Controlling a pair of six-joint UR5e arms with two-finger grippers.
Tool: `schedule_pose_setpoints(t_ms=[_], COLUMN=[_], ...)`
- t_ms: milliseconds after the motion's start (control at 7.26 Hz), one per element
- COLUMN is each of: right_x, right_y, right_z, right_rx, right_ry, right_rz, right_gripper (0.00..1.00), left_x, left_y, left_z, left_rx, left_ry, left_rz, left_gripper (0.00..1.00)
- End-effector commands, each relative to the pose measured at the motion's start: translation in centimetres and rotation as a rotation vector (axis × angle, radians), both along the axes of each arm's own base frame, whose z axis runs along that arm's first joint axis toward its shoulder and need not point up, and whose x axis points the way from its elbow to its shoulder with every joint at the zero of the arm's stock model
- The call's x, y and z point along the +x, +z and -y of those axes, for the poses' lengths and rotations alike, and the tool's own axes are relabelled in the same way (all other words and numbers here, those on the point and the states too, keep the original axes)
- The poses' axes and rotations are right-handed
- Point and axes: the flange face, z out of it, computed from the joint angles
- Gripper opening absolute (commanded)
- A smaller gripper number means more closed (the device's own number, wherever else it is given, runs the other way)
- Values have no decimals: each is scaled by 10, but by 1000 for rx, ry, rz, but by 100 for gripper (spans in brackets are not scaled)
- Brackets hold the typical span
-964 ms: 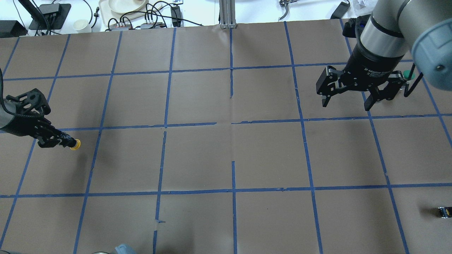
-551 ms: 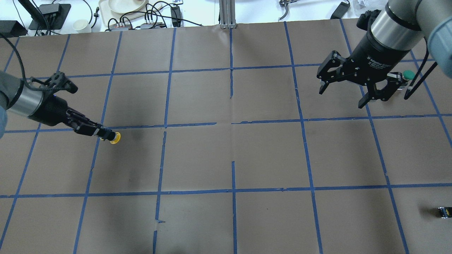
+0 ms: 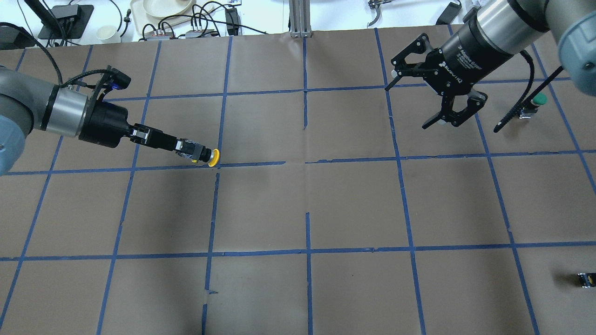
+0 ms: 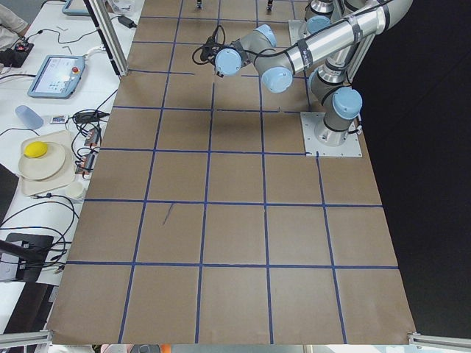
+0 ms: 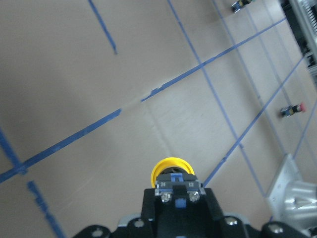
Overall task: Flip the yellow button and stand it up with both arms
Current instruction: 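Lift the yellow button with the left gripper while the right gripper approaches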
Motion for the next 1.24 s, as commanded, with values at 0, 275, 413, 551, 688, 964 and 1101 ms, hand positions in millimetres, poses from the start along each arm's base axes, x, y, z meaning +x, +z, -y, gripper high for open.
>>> schedule_pose_setpoints(t_ms=[0,275,413,551,688,964,1101], right_x=[19,27,47,68,79,90,91], right_y=[4,-17,-17,-20,-20,-8,-1], right_z=[1,-5,-6,-7,-9,-12,-10], right_rx=[96,134,108,109,135,135,126], right_ry=[-141,-191,-200,-206,-224,-234,-234], right_rz=[221,227,229,232,240,265,292], right_gripper=[99,99,99,99,99,99,99], left_x=[-30,-61,-81,-97,-103,-110,-113], left_y=[18,18,19,25,28,28,29], left_z=[0,-4,-9,-13,-16,-14,-13], left_rx=[44,121,149,166,183,198,195], left_ry=[113,171,189,194,206,218,223], left_rz=[-239,-405,-495,-561,-603,-653,-681], left_gripper=[20,19,19,18,18,17,17])
